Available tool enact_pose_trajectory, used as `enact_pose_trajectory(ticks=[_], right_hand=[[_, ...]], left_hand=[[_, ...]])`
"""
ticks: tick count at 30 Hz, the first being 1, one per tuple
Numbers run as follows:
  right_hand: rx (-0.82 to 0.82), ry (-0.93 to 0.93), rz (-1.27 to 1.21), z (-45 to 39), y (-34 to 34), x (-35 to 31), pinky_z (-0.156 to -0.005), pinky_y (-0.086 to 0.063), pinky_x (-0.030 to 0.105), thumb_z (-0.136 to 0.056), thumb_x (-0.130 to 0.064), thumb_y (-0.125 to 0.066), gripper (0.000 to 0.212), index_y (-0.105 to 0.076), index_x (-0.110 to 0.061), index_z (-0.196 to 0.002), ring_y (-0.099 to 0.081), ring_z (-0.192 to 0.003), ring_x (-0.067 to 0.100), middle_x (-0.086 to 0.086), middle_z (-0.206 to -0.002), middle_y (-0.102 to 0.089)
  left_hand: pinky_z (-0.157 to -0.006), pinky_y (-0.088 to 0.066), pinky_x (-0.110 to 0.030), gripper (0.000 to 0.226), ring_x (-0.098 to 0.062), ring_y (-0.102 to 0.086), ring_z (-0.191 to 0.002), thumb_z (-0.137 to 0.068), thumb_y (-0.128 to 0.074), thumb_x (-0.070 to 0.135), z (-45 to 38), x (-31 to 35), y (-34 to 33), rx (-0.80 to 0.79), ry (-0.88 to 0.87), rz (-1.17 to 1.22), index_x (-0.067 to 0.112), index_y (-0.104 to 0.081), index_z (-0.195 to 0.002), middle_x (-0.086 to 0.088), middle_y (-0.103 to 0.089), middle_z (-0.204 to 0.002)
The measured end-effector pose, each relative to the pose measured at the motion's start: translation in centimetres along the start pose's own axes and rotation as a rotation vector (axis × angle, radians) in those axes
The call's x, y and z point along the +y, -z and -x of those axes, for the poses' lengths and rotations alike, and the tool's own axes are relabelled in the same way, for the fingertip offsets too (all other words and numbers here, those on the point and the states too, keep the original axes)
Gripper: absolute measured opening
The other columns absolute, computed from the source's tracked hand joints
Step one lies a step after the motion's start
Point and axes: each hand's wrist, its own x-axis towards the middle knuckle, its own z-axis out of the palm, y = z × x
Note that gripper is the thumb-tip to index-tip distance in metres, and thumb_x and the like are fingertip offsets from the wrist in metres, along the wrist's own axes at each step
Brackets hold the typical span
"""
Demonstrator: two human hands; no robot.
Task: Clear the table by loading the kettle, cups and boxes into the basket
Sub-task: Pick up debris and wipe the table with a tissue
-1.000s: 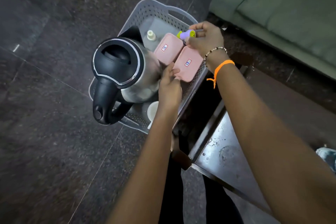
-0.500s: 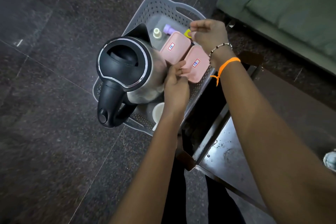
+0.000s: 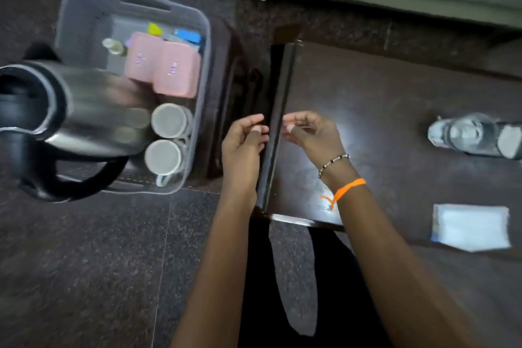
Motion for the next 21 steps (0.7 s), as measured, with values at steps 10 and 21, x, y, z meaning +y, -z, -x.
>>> enact_pose_trajectory(ticks=[10,21], right_hand=[[0.434,-0.217,-0.139,5.9,21.2,12.8,-0.062,-0.047,0.018,-0.086,0.008,-0.051,0.021,-0.063,0.007,-0.103,-0.053,-0.062,0.014,0.005,-0.072,-0.056],[1.031,-0.664,-0.320,9.0,33.6,26.0,-0.107,-0.036,0.037,-0.086,-0.016,-0.062,0.047,-0.044,0.004,-0.124,-0.048,-0.123,0.034,0.023,-0.135,-0.047]], left_hand=[[-0.079,-0.044,-0.022,0.019,-0.008,-0.055,-0.074,-0.095,-0.044,0.010,8.5,-8.9,-14.6,-0.366,0.170,-0.379,0.015,-0.061,-0.103,0.004,-0.059,-0.083],[-0.070,-0.045,-0.015,0.020,-0.005,-0.057,-0.073,-0.092,-0.045,0.013,12.6,-18.4,-24.6,-0.579,0.247,-0.792,0.019,-0.062,-0.101,0.005,-0.062,-0.090]])
